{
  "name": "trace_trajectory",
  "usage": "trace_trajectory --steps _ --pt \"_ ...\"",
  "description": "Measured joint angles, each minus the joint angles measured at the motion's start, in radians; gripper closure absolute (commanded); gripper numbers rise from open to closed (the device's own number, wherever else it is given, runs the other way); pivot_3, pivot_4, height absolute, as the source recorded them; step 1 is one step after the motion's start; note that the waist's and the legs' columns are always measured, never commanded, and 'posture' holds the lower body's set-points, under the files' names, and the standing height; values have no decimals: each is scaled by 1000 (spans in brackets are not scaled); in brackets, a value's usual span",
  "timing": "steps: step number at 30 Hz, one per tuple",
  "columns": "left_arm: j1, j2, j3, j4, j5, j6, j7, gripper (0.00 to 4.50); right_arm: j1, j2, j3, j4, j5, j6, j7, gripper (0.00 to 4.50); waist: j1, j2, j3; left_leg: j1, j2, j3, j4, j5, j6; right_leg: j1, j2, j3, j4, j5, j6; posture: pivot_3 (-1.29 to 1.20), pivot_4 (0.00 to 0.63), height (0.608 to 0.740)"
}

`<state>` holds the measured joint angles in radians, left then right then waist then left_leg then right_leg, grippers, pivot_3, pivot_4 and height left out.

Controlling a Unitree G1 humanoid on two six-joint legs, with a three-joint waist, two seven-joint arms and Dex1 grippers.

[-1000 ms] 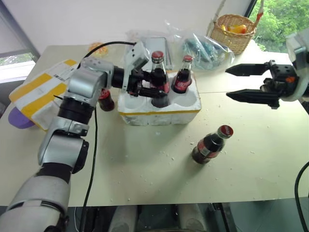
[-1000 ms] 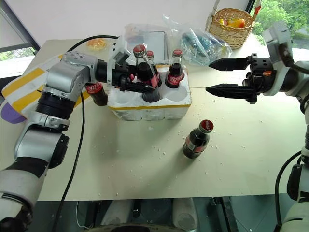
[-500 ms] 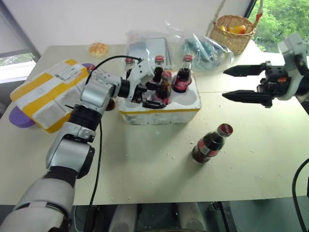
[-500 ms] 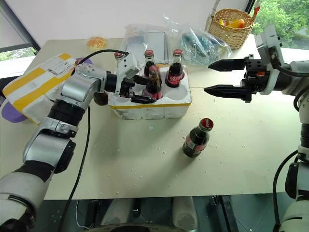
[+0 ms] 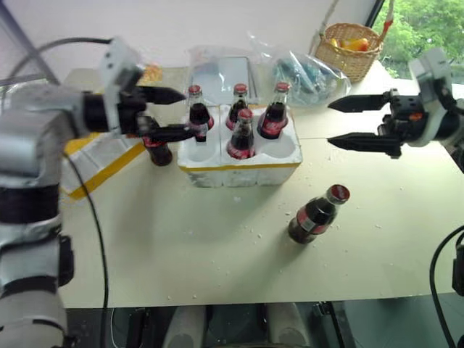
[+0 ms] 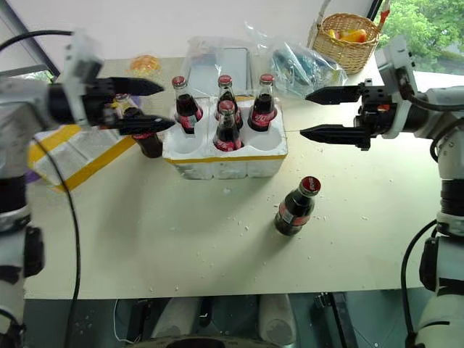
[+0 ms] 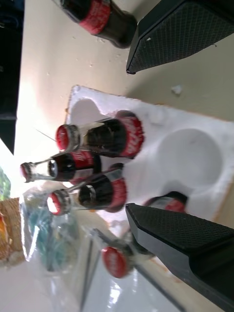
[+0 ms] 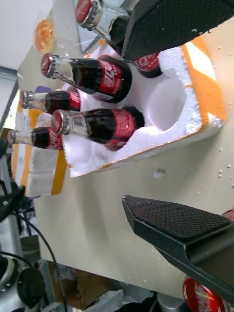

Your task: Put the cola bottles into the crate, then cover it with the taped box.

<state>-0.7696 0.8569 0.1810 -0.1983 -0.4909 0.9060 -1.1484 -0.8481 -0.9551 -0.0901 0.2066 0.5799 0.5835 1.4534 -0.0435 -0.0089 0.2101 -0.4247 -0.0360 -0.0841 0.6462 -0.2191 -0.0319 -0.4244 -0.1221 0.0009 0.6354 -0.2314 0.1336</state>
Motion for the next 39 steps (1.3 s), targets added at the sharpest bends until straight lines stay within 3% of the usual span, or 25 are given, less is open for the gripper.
trace_trajectory --steps 4,7,12,16,23,39 --pt "157 8 119 -101 -33 50 114 53 -21 9 8 15 -12 -4 8 0 5 0 0 0 0 0 1 0 0 0 0 0 -1 0 -1 0 150 737" --pt "275 -52 192 -144 -9 19 251 53 -29 13 8 18 -18 -10 11 0 6 0 0 0 0 0 1 0 0 1 0 0 -1 1 -1 0 150 737" --pt "359 -126 195 -152 26 -47 396 53 -30 15 9 26 -20 -10 14 0 11 0 0 0 0 0 1 0 0 1 0 0 -1 1 -1 0 150 737" --pt "339 -169 187 -119 34 -91 473 53 -43 15 8 31 -20 -10 12 0 17 0 0 0 0 0 1 0 0 1 0 0 -1 1 -1 0 150 737" --pt "233 -252 131 105 116 -181 631 53 -33 19 0 31 -17 -5 -5 0 28 0 0 0 0 1 1 0 0 1 0 0 -1 2 -1 0 150 737" --pt "146 -276 -10 311 174 -291 608 53 -14 20 -38 3 -4 19 -41 0 27 0 0 0 0 1 1 0 0 1 0 0 -1 2 -1 0 150 737"
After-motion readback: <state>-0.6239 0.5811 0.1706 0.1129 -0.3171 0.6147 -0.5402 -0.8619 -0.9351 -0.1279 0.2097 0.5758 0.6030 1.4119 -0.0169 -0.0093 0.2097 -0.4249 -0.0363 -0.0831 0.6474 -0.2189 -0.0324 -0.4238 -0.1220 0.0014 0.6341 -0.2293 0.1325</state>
